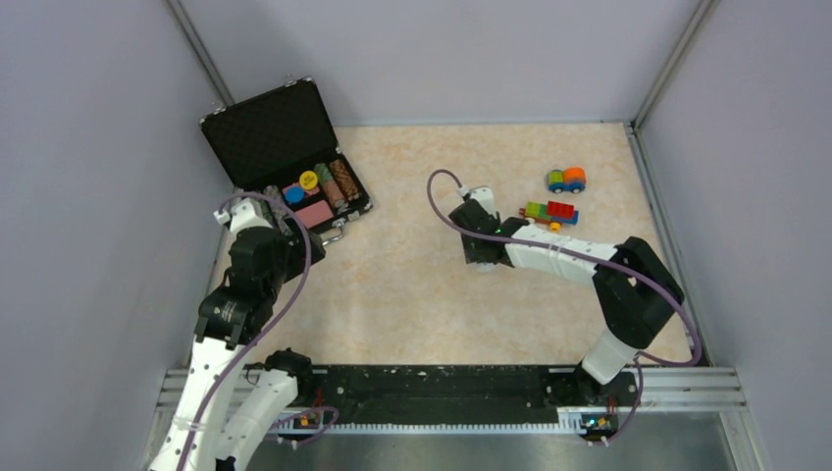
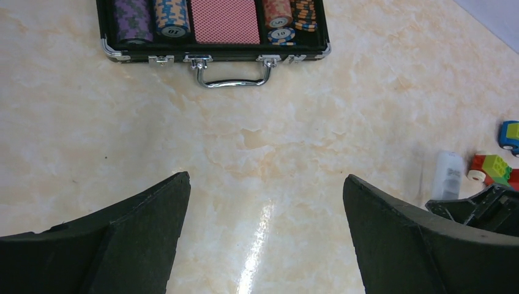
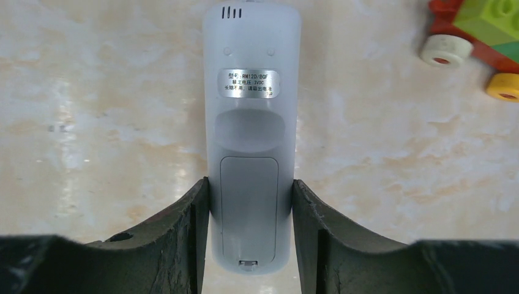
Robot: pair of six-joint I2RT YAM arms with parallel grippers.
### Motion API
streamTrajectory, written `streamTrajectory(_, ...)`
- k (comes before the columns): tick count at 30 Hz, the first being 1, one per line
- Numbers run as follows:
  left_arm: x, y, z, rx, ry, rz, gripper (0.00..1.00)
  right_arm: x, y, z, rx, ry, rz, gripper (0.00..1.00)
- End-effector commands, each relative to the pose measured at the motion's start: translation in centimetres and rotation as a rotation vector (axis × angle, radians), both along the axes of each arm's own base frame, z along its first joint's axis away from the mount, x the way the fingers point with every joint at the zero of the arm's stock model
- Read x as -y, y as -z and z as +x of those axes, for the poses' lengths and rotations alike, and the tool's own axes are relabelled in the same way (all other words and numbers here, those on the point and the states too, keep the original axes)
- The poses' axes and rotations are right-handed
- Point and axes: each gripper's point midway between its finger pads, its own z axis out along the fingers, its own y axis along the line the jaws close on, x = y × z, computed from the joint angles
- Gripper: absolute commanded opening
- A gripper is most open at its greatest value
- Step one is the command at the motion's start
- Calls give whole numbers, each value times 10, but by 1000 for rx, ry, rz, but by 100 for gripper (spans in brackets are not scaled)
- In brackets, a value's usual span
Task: Load the batteries into the remote control
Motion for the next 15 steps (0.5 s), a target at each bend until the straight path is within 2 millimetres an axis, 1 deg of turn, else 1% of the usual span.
streamTrajectory(1, 11, -9, 5, 29, 58, -27, 99, 27, -9, 8, 42, -15, -19, 28)
streamTrajectory(4, 20, -9, 6, 14, 104, -41, 99, 31, 0, 4, 26, -91, -55, 29)
streamTrajectory(7, 24, -5, 4, -27, 126, -45, 99, 33, 12, 1, -13, -110, -62, 30)
streamTrajectory(10, 24, -1, 1, -74, 125, -45, 99, 34, 22, -2, -42, -102, -42, 31)
streamTrajectory(12, 22, 1, -2, -96, 116, -44, 97, 35, 27, -4, -61, -100, -34, 35)
streamTrajectory(15, 19, 4, -8, -114, 102, -42, 97, 36, 31, -7, -71, -101, -24, 48)
